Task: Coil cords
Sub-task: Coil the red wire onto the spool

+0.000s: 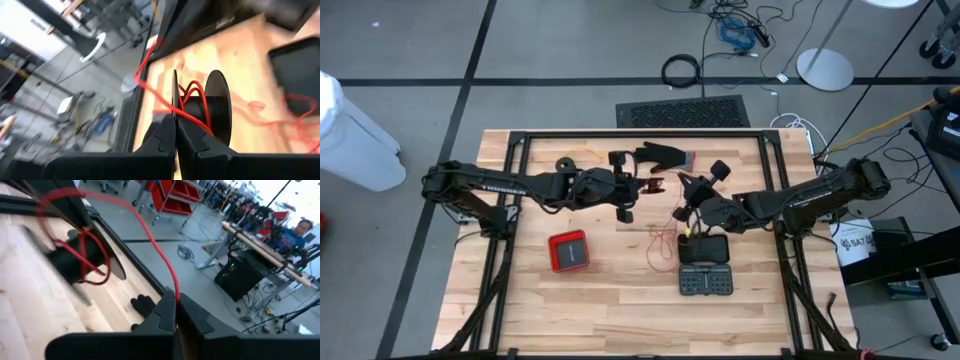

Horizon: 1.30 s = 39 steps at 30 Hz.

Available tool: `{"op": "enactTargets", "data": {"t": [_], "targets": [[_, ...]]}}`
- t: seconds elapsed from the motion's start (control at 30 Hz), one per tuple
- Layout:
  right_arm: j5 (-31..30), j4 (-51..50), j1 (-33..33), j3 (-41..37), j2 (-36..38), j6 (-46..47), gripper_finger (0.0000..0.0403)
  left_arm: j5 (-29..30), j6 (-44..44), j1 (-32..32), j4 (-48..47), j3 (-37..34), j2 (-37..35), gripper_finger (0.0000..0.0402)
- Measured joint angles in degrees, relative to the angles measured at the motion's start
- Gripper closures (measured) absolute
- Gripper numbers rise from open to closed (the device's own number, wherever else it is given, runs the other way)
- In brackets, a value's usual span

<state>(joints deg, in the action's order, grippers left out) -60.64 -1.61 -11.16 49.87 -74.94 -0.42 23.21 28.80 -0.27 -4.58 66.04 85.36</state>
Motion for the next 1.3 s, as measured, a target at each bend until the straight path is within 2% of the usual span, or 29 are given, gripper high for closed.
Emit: {"op": "enactTargets", "data": {"t": [0.17,0.27,0.4,0.5,0.63,0.77,1.0,1.2,1.3], "targets": [[-1.36,-1.97,-1.81,0.0,1.92,0.44,0.0403,2.48,0.21,0.04,-0.46,0.0,-0.33,0.0401],[-2.45,-8.66,-1.68,0.0,2.23,4.9,0.0403,2.45,0.24,0.07,0.43,0.0,-1.53,0.0401],[-2.45,-16.73,-0.81,0.0,2.23,12.05,0.0403,0.86,0.0,0.07,0.77,0.0,-4.17,0.0401],[-2.33,-17.57,-0.5,0.0,1.62,13.51,0.0403,-0.69,-1.09,0.07,2.61,0.0,-6.12,0.0401],[-1.65,-13.0,-0.25,0.0,0.84,11.18,0.0403,-4.76,-3.01,0.31,6.12,0.0,-6.81,0.0401],[3.14,-5.99,1.5,0.0,-0.49,7.21,0.0403,-9.3,-5.96,0.68,11.27,0.0,-6.24,0.0401],[9.13,8.82,2.4,0.0,-4.76,-0.1,0.0403,-8.11,-4.26,0.81,19.59,0.0,-3.4,0.0401],[10.1,12.18,2.36,0.0,-6.24,-0.76,0.0403,-1.76,1.92,1.4,21.69,0.0,-0.12,0.0401],[10.42,13.49,2.01,0.0,-6.29,-1.43,0.0403,-0.8,3.24,1.93,22.55,0.0,1.59,0.0402]]}}
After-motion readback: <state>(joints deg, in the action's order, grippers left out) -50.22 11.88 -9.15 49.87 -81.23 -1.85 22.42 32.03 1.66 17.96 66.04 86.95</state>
